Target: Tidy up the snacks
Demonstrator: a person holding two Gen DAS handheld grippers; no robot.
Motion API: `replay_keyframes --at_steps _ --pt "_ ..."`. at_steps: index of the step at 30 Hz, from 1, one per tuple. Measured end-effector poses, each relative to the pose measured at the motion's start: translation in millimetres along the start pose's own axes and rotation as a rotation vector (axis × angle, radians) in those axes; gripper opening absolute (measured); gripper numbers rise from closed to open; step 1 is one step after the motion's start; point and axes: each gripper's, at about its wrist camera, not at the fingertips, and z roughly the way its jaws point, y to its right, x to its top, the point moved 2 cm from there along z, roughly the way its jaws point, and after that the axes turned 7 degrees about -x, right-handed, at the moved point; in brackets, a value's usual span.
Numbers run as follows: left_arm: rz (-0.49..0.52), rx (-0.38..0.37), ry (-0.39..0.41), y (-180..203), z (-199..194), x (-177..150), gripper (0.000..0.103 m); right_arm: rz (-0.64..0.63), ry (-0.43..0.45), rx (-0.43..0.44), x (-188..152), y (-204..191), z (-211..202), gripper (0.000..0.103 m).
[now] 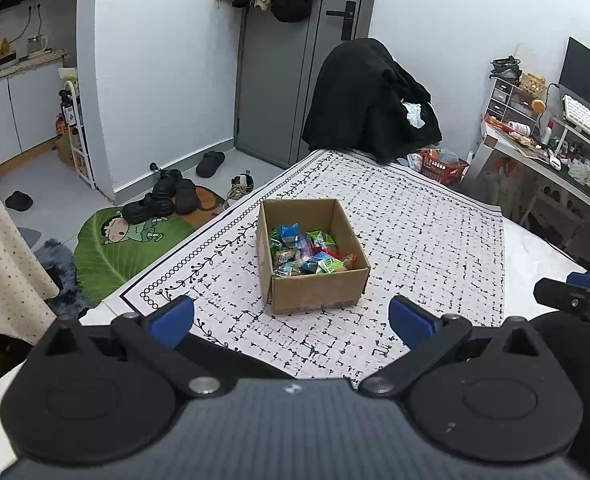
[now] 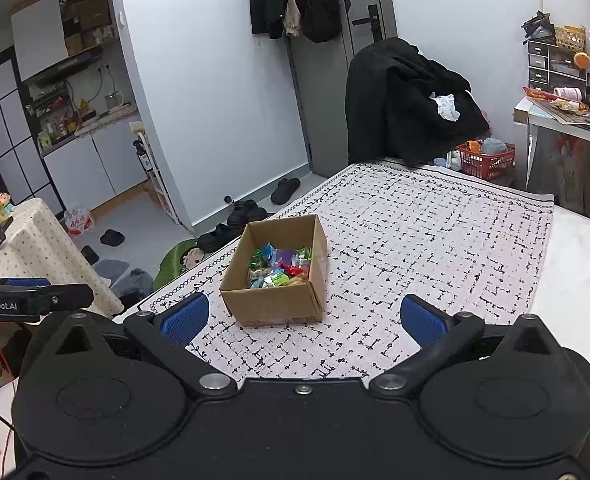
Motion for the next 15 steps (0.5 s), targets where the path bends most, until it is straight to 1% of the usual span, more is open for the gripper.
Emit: replay_keyframes --at_steps 15 --pt "0.019 -0.019 0.008 4.0 -2.9 -1.6 0.103 -0.004 -0.006 0.001 -1.0 -2.3 1.5 0.103"
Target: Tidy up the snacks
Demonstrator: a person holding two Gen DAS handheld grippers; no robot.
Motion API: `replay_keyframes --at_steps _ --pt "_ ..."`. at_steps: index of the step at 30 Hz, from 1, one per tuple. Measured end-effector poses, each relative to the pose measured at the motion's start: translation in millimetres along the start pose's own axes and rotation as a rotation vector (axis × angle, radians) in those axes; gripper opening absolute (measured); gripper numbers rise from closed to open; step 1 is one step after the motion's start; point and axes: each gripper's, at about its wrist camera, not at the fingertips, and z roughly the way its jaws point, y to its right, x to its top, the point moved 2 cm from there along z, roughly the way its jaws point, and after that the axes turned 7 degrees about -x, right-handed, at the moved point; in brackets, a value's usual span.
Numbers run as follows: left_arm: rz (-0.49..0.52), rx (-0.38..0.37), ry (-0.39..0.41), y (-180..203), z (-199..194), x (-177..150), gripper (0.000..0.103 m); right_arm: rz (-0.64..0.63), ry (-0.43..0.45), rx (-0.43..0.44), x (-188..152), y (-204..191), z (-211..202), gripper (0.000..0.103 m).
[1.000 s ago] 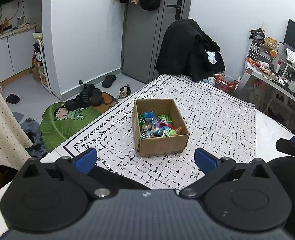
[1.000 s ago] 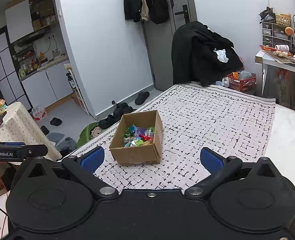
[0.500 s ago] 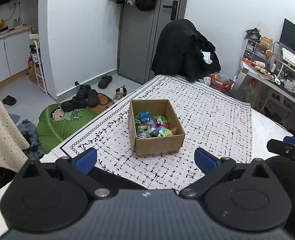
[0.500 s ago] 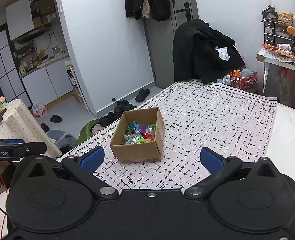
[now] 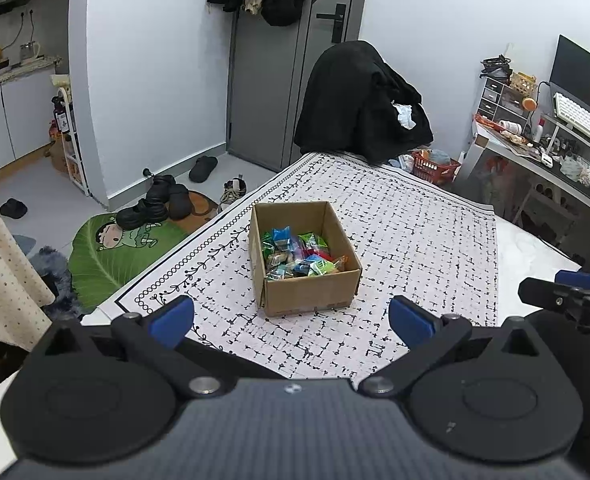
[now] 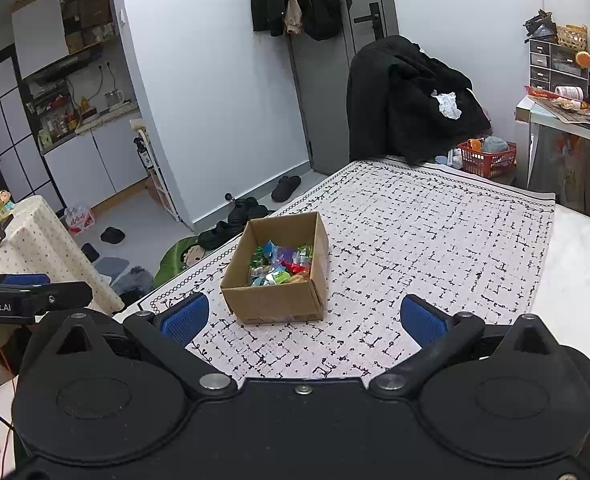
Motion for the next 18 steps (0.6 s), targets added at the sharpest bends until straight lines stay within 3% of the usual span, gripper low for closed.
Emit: replay_keyframes --at_steps 18 --pt "-0.004 0.015 -0.005 -0.9 -0.3 -0.6 0.103 -0.007 -0.012 0.005 -2.9 0.8 3.0 0.103"
